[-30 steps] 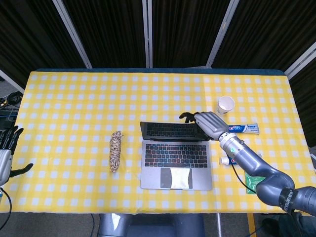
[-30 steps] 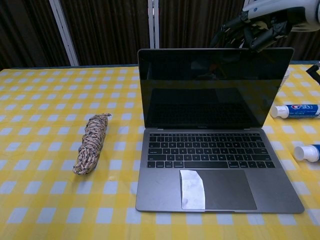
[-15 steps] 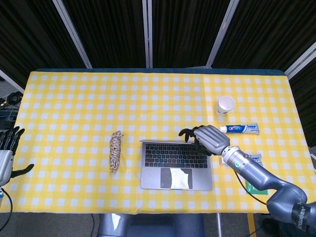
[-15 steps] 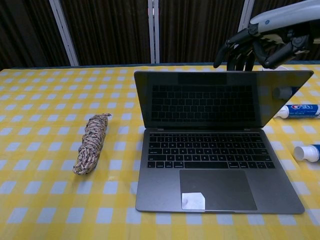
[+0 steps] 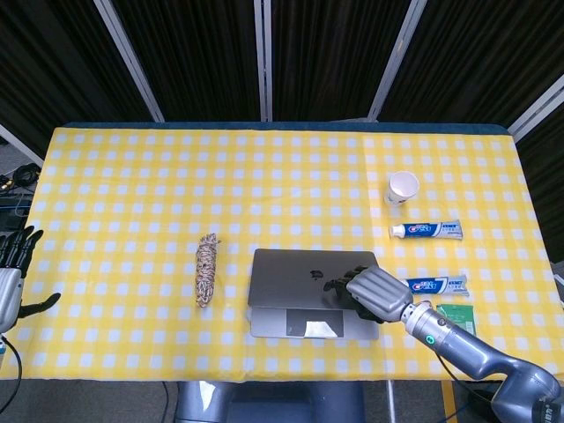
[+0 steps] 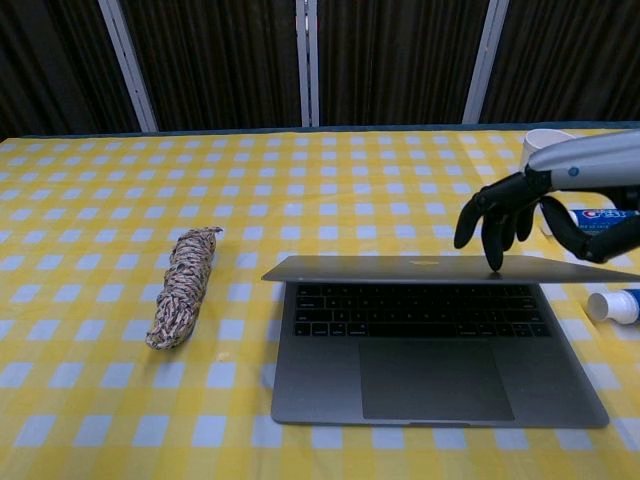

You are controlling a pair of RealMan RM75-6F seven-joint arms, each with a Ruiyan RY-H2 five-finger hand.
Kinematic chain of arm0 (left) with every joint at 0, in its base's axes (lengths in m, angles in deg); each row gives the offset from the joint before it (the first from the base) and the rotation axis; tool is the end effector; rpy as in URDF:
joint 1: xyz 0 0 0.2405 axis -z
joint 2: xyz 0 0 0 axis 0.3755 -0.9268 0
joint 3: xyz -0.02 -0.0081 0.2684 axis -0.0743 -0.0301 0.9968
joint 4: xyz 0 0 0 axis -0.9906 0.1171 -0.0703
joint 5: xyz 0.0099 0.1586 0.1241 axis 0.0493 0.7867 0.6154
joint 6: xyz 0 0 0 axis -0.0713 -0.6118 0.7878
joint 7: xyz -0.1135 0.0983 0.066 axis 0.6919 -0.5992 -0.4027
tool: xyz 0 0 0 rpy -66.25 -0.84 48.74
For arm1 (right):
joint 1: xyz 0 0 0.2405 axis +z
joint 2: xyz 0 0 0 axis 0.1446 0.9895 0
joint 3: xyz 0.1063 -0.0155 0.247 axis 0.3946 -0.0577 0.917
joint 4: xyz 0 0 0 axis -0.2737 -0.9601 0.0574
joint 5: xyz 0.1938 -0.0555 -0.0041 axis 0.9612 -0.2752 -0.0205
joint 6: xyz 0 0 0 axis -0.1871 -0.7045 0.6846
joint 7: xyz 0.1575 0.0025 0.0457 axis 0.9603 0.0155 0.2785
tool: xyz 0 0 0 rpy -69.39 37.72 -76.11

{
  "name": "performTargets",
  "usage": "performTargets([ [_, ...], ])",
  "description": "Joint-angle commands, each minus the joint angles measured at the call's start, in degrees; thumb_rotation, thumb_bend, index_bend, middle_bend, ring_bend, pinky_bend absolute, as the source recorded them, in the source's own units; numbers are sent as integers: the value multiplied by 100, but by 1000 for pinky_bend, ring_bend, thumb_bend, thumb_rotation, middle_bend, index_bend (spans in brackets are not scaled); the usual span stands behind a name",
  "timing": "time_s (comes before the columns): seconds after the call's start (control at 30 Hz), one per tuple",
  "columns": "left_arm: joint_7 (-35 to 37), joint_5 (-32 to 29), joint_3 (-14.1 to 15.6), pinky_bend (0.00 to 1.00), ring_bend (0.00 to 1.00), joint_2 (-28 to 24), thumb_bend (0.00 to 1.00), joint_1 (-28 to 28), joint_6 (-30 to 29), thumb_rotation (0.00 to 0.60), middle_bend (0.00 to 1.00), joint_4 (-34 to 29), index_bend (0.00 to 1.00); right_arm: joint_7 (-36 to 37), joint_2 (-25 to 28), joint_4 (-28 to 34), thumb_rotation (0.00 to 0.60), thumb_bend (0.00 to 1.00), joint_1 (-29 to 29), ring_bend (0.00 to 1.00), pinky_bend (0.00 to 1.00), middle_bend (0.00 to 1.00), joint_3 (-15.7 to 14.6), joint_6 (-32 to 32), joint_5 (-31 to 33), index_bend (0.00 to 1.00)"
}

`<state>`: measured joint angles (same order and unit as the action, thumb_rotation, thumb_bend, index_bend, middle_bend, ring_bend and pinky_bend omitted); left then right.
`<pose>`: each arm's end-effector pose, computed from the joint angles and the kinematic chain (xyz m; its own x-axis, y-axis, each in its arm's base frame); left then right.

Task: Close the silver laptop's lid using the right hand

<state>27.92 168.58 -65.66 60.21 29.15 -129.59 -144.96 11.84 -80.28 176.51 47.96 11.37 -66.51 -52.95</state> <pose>-0.3261 0.2196 0.1740 0.4267 -0.0010 0.9044 0.9040 0.0279 -0.4265 -0.1484 -0.2876 0.0798 0.5340 -0.4717 0.7017 -0.7693 -0.6153 0.1718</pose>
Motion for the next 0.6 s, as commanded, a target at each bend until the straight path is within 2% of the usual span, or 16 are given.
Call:
performTargets([
  [0.03,0,1,0,0,0,-3,0,-1,-3,600,0,-4,0,-182,-178,-107,600,1000,-91,331,322,376,-169,-121,-152,264],
  [0.27,19,-1,2,0,0,-7,0,-2,1,600,0,-5,0,-507,-650,-545,600,1000,-275,331,322,355,-496,-489,-580,241],
  [0.6,0,-33,-18,0,0,5,0,-12,-24,600,0,8,0,-747,-1025,-1258,600,1000,-397,330,321,344,-969,-951,-1357,232],
])
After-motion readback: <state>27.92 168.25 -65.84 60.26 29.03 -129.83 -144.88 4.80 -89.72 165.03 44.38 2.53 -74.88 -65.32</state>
